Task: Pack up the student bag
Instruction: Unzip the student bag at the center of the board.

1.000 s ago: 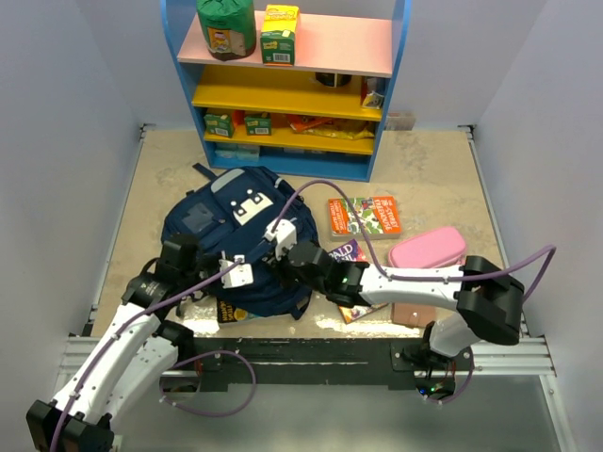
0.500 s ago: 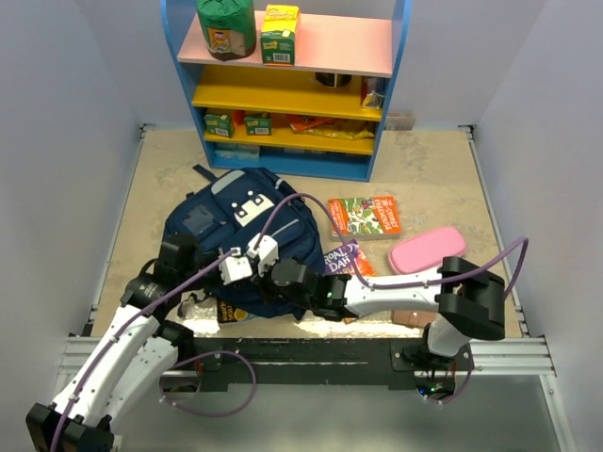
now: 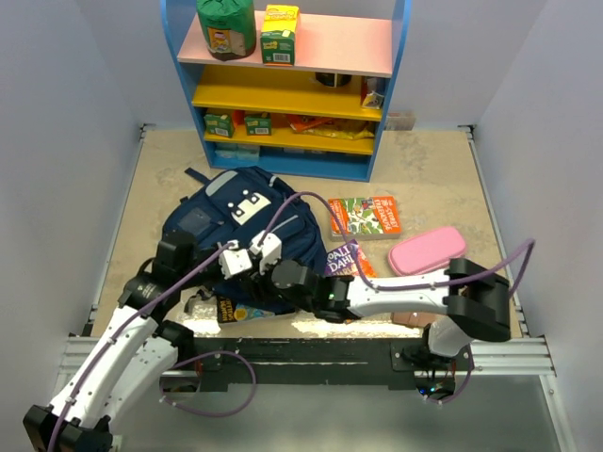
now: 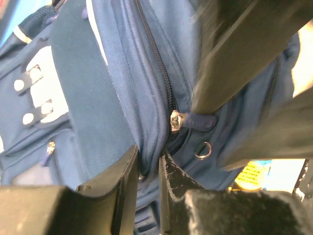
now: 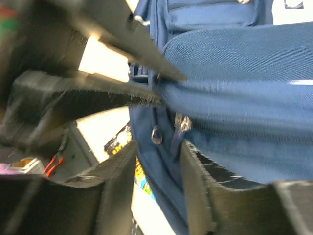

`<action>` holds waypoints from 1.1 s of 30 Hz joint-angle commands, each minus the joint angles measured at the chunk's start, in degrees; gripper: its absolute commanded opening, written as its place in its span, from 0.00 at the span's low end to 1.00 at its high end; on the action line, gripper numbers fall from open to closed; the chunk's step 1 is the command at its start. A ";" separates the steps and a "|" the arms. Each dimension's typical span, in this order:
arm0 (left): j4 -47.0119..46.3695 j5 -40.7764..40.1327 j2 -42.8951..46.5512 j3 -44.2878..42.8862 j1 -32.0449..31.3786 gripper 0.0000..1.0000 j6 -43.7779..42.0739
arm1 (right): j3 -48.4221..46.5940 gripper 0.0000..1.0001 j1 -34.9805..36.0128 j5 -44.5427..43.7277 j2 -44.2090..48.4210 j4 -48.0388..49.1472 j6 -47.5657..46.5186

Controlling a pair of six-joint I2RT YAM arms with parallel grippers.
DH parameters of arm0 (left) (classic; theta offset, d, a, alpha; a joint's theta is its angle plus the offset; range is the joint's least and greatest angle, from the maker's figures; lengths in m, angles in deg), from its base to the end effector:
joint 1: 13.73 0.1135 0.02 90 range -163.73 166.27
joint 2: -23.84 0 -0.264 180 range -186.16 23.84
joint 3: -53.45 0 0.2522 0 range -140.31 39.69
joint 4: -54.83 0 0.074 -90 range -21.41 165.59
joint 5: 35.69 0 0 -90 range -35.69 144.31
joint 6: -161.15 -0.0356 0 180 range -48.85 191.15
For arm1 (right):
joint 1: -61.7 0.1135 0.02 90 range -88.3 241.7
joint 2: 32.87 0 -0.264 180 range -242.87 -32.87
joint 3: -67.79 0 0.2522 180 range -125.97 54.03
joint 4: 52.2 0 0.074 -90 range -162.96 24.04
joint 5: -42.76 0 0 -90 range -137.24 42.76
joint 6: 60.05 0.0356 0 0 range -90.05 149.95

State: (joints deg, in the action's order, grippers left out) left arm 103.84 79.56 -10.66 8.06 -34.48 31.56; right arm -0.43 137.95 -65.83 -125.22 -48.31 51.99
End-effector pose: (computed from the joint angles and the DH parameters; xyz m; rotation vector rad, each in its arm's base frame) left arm 0.1196 -0.0615 0.2451 1.2929 1.7544 -0.3062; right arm 0.0971 0.3490 0.2369 -0.7026 1.8697 0.8339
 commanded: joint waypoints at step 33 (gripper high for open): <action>-9.58 7.79 -21.20 -17.76 -3.68 1.00 11.03 | 11.48 0.88 -14.99 -11.74 38.39 -82.16 66.81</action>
State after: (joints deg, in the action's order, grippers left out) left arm 105.39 83.98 -32.39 -11.88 -35.66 39.32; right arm 11.35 123.08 -80.19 -88.53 -125.99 109.78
